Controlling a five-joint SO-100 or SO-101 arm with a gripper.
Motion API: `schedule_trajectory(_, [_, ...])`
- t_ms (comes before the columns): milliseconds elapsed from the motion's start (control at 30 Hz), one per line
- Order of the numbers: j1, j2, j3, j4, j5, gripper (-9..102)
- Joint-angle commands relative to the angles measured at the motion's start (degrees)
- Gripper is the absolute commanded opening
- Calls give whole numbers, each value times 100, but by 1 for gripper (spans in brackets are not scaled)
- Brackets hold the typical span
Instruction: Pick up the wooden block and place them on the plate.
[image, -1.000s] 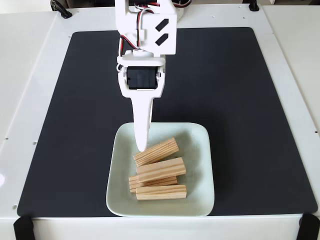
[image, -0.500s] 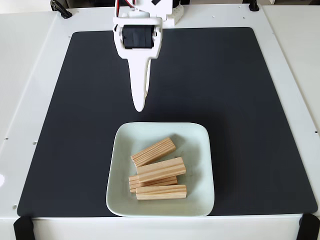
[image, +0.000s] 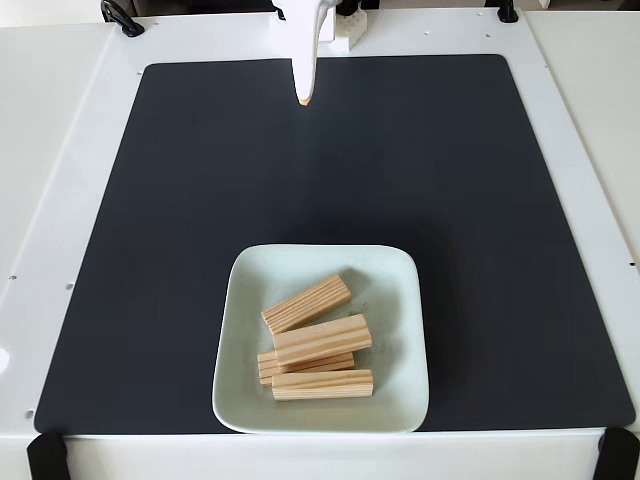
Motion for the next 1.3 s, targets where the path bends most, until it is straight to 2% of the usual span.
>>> schedule_trajectory(0, [-149,1775,1529,-677,-18,0])
schedule_trajectory(167, [-185,3639,2821,-677,-18,0])
schedule_trajectory(333, [-114,4729,3612,-598,0,0])
schedule_trajectory(800, [-123,4808,3595,1389,-9,0])
schedule_trajectory(1267, [-176,4790,3560,1441,-18,0])
